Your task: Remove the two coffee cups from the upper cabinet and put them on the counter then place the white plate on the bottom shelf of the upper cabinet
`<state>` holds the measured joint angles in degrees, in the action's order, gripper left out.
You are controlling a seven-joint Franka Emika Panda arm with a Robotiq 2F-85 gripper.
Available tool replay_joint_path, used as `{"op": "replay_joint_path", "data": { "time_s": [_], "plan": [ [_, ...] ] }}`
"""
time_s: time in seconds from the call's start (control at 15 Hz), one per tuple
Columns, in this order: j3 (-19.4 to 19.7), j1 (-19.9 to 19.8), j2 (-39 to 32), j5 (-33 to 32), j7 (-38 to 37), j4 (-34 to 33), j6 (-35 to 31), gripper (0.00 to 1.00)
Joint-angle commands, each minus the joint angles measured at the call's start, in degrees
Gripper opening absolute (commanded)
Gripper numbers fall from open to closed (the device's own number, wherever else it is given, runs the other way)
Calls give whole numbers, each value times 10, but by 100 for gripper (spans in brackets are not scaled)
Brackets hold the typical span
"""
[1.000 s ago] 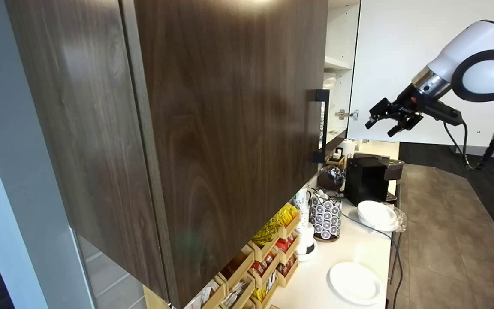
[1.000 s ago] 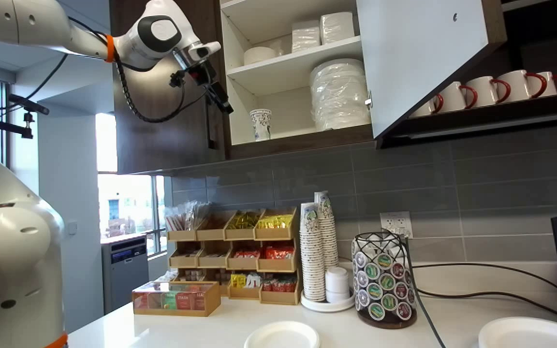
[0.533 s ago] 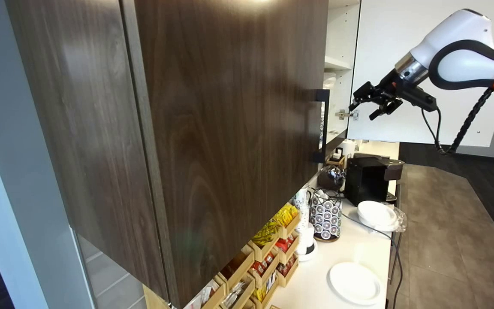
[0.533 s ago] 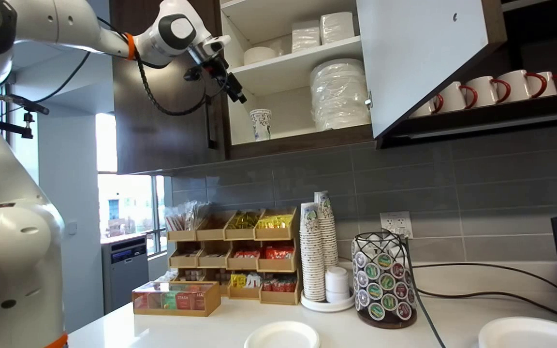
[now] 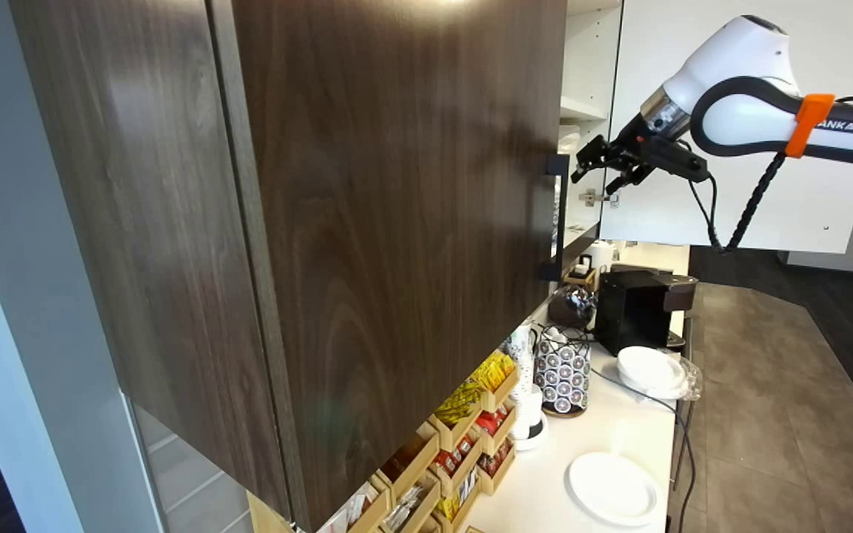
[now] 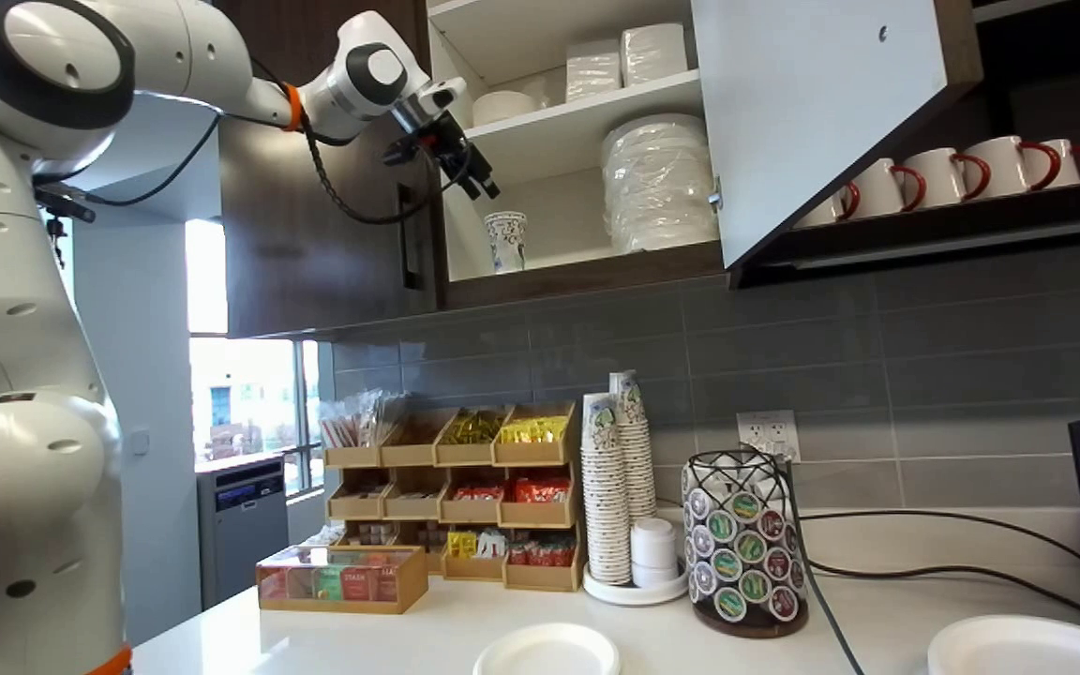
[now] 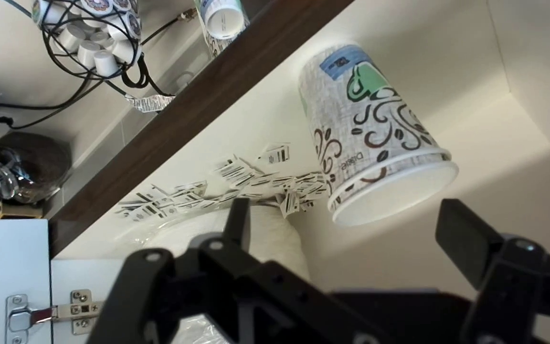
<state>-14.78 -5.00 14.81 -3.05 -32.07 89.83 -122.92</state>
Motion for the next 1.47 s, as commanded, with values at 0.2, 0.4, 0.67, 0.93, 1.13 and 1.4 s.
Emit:
{"op": "replay_joint_path", "data": {
  "time_s": [0.2,0.4,0.67,0.93,1.13,1.4],
  "plan": [
    [7,30,-85,-71,-43,-88,12,100],
    [14,45,-113,-93,-59,-119,32,100],
    [28,62,-124,-110,-67,-138,91,100],
    [16,42,-122,-104,-60,-147,131,71],
    [16,40,-122,-98,-61,-151,141,46],
    [16,41,-124,-81,-70,-145,131,15]
  ]
}}
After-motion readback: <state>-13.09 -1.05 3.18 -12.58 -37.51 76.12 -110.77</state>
